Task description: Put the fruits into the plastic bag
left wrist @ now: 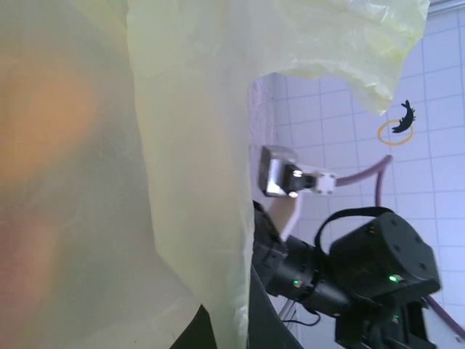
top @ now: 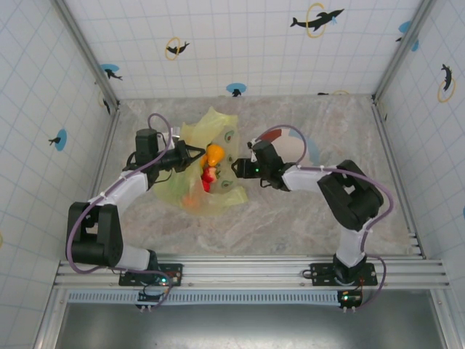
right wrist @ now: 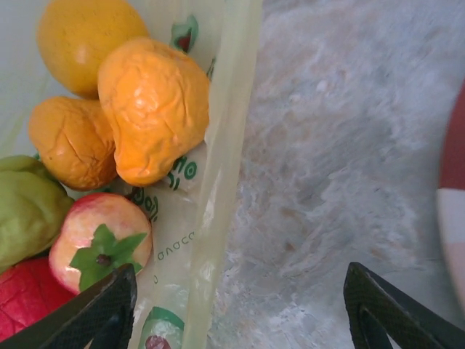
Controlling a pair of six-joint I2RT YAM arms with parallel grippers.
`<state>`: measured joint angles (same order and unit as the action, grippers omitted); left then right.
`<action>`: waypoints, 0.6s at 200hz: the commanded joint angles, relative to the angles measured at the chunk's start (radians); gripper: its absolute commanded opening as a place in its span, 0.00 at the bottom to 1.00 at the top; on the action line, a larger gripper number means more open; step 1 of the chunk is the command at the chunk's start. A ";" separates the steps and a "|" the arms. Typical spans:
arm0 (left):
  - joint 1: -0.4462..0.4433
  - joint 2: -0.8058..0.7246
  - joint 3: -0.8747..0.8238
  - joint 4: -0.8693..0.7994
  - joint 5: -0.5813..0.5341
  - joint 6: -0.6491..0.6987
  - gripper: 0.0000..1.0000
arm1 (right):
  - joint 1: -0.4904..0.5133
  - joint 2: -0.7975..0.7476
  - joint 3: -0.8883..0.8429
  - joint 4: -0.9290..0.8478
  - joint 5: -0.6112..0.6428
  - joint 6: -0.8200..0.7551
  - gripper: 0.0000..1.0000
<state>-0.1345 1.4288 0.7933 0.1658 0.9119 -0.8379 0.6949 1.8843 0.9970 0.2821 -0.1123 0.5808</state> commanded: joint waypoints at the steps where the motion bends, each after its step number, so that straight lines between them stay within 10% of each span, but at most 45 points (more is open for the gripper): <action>1: 0.011 0.008 -0.004 -0.008 0.001 0.013 0.00 | 0.011 0.060 0.045 0.080 -0.056 0.082 0.73; 120: 0.016 0.005 -0.007 -0.022 0.010 0.019 0.00 | 0.037 0.201 0.155 0.118 -0.081 0.145 0.36</action>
<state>-0.1280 1.4288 0.7933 0.1627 0.9123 -0.8379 0.7326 2.0678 1.1114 0.3691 -0.2039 0.7162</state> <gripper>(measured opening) 0.042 0.402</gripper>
